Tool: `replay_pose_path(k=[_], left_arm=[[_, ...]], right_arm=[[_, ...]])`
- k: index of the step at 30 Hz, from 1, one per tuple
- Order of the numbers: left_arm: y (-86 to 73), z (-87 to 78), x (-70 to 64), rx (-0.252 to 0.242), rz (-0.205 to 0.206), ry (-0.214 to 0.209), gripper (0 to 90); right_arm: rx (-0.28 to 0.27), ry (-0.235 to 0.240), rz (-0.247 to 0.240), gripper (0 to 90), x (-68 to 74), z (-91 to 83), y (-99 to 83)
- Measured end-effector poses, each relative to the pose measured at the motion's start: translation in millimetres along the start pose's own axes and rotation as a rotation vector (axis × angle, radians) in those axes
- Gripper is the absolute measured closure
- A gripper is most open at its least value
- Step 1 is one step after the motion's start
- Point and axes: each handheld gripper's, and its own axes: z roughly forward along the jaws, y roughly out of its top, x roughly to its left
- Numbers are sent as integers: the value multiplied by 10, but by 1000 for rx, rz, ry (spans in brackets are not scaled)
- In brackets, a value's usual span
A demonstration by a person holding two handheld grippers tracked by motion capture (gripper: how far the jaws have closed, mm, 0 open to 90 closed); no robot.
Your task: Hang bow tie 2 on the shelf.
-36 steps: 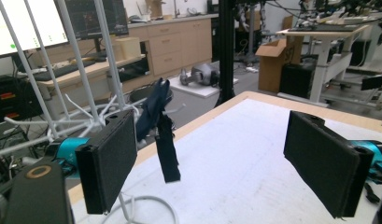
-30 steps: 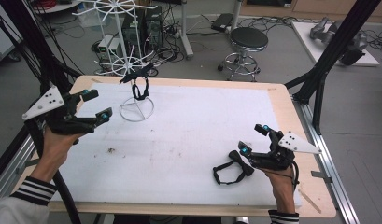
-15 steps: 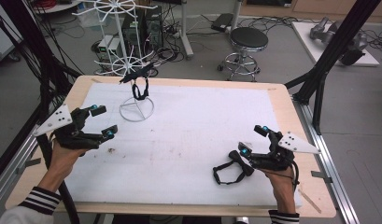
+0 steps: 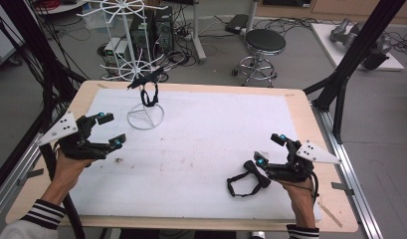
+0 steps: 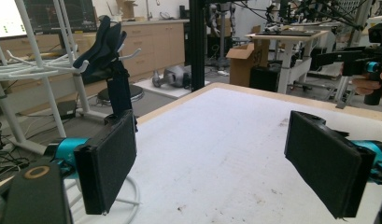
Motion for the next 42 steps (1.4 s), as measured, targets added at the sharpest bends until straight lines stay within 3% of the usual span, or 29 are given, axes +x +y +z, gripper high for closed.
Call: replay_pose_path(k=[4, 9, 19, 28, 42], left_arm=[[-24, 4, -4, 2, -1, -2, 172], [-50, -8, -7, 0, -3, -7, 172], [-74, -56, -1, -6, 0, -17, 172], [-100, -42, -42, -1, 14, -46, 172], [-127, 18, -85, 7, 18, -58, 173]], right_arm=[[17, 3, 7, 98, -6, -12, 13], [46, -1, -17, 98, -22, -46, 59], [231, 3, -81, 99, -49, -75, 103], [444, -2, -132, 99, -29, -30, -1], [609, 23, -166, 99, -26, -27, -198]])
